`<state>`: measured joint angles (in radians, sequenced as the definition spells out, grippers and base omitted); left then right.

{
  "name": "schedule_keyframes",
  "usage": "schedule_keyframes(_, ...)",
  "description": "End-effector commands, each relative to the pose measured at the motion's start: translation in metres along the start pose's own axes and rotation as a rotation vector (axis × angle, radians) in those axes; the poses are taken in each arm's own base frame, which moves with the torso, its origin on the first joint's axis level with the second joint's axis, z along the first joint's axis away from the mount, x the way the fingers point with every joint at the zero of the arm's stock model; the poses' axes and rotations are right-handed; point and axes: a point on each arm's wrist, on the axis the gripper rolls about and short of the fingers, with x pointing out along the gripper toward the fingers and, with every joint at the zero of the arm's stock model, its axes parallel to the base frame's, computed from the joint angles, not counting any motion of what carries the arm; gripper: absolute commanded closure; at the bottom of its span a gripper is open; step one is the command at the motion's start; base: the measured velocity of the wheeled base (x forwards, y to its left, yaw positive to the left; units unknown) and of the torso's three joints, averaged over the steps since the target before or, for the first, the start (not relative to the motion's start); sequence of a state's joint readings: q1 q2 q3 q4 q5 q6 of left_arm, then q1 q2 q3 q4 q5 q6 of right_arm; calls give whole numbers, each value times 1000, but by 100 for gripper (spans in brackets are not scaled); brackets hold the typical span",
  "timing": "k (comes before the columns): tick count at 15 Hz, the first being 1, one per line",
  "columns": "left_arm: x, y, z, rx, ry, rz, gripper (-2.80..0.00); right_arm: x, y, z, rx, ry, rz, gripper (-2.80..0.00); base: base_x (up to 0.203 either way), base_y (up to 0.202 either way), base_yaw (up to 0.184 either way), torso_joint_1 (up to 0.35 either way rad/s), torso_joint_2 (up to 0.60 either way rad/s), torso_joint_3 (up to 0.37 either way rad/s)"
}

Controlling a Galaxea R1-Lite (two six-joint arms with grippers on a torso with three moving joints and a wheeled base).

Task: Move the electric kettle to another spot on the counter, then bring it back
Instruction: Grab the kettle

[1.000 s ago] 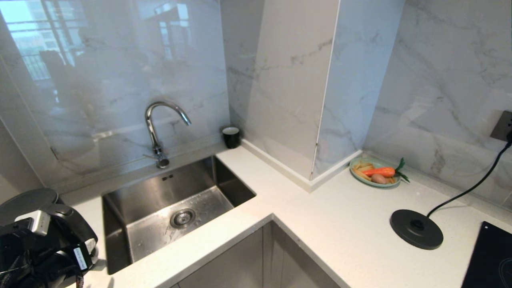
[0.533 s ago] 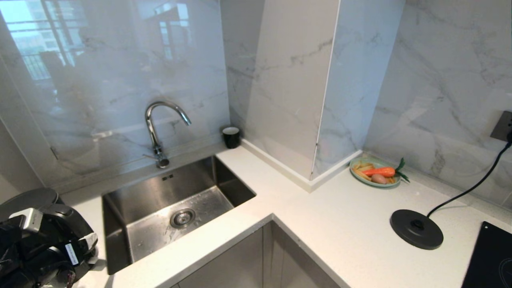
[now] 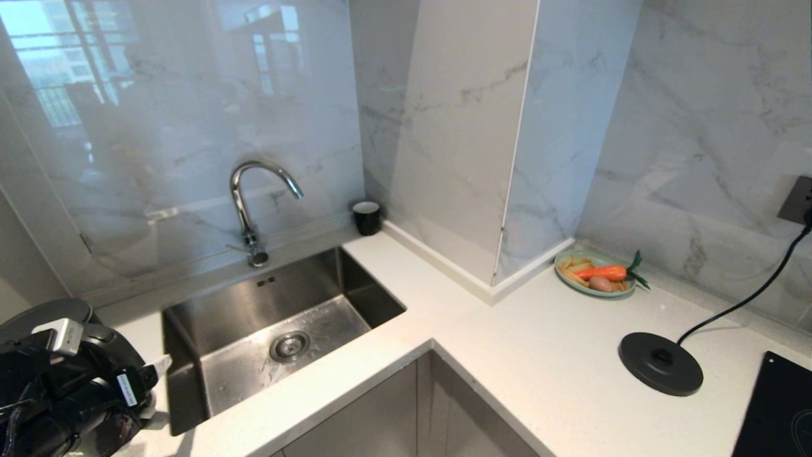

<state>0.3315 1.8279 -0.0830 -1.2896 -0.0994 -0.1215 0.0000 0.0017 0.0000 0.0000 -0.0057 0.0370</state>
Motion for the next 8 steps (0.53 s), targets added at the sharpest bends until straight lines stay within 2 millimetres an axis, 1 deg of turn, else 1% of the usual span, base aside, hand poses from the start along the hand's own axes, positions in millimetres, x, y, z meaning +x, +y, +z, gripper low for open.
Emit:
schedule_keyframes(1, 4, 1, -1, -3, 7, 4, -280, 0, 0, 0, 0, 0, 1, 0, 0, 0, 0, 0, 0, 0)
schedule_keyframes(4, 6, 1, -1, -4, 10, -15, -280, 0, 0, 0, 1, 0, 0, 0, 0, 0, 0, 0, 0, 0)
schedule_keyframes(8, 10, -1, 7, 2, -27, -38, -280, 0, 0, 0, 0, 0, 1, 0, 0, 0, 0, 0, 0, 0)
